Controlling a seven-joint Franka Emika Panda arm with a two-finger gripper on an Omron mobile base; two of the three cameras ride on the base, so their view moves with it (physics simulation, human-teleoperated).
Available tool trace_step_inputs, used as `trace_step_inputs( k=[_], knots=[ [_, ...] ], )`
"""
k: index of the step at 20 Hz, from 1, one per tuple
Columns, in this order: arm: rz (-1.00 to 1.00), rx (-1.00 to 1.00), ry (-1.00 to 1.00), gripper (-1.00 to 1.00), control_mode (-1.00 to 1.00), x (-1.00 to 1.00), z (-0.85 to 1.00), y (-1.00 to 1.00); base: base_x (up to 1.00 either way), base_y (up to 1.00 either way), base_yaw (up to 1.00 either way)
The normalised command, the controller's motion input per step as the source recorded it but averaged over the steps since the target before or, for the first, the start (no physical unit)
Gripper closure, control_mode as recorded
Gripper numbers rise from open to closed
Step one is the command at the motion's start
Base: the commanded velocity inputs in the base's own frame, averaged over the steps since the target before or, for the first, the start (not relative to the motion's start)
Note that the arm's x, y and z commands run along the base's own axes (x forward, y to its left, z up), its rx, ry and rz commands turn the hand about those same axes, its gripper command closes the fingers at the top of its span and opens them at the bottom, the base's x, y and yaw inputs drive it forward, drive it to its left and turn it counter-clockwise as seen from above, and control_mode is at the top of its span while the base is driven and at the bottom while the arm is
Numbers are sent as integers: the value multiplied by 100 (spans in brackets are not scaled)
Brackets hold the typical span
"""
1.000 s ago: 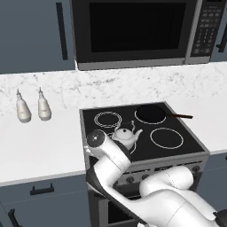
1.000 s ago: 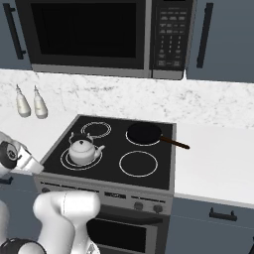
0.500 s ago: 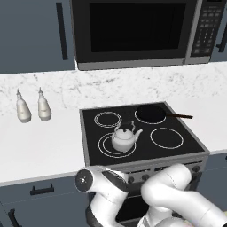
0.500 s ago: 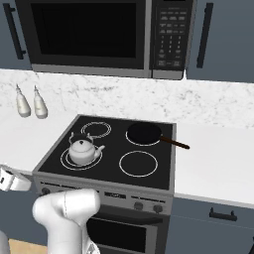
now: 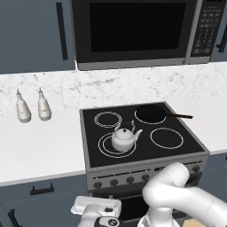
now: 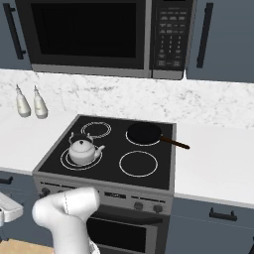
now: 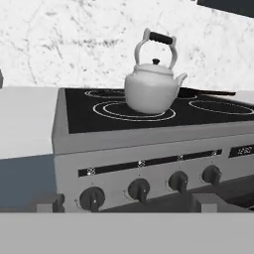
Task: Pick the kettle from the counter and place it on a stove burner. Then turn the burner on.
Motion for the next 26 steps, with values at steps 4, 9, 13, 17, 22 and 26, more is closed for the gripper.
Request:
trace_step_inputs(
  k=[4, 9, 13, 17, 22, 26],
  knots=[
    [5, -2, -28, -100, -100, 0, -50, 18, 0, 0, 0],
    [0, 0, -21, -100, -100, 24, -24, 0, 0, 0, 0],
    [0, 0, -21, -100, -100, 29, -42, 0, 0, 0, 0],
    [1, 0, -20, -100, -100, 31, -41, 1, 0, 0, 0],
    [2, 0, -18, -100, -100, 24, -48, 11, 0, 0, 0],
    [3, 0, -15, -100, -100, 19, -47, 9, 0, 0, 0]
  ],
)
